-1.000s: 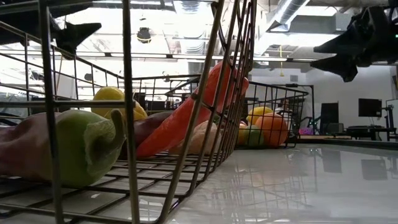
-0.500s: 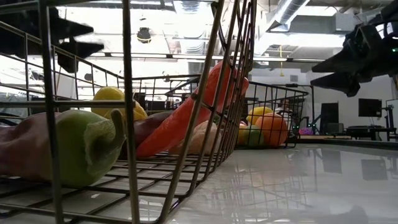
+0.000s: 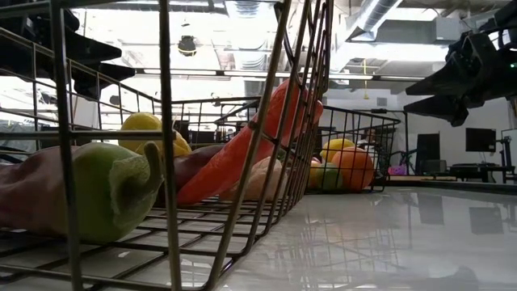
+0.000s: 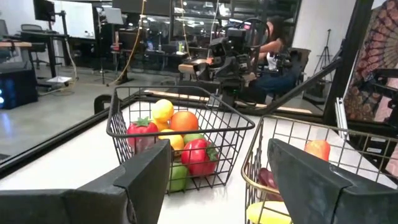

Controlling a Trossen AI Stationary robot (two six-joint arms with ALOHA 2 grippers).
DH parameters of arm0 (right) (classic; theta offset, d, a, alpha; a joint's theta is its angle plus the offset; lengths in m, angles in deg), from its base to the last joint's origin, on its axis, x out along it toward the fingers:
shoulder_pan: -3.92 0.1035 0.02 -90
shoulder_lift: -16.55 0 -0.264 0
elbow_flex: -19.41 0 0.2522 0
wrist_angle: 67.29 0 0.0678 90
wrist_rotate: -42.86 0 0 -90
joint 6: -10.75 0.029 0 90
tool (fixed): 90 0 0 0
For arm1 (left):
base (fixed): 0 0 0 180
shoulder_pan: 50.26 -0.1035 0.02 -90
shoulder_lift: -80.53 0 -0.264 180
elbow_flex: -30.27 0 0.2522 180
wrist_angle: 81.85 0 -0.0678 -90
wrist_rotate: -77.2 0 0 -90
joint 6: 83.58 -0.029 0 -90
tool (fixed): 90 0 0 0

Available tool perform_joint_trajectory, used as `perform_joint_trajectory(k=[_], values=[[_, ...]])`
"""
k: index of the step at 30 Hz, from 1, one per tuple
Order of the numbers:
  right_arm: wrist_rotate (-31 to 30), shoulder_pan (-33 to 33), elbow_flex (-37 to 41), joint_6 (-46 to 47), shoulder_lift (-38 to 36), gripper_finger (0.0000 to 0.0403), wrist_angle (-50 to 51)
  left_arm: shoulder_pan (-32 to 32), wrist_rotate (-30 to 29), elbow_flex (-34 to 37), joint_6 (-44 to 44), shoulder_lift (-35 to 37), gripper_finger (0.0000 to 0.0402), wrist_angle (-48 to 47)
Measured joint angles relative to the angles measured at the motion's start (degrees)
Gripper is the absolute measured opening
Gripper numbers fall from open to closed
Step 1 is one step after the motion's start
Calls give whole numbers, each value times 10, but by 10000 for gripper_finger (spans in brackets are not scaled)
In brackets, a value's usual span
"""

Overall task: Sort produce into baskets
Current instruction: Return to Home Position

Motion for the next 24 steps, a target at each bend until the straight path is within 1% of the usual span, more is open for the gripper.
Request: perform_joint_trajectory(k=[24], values=[[0,0,0,0,0,292,1,0,-1,-1,-11,0,256,-2]])
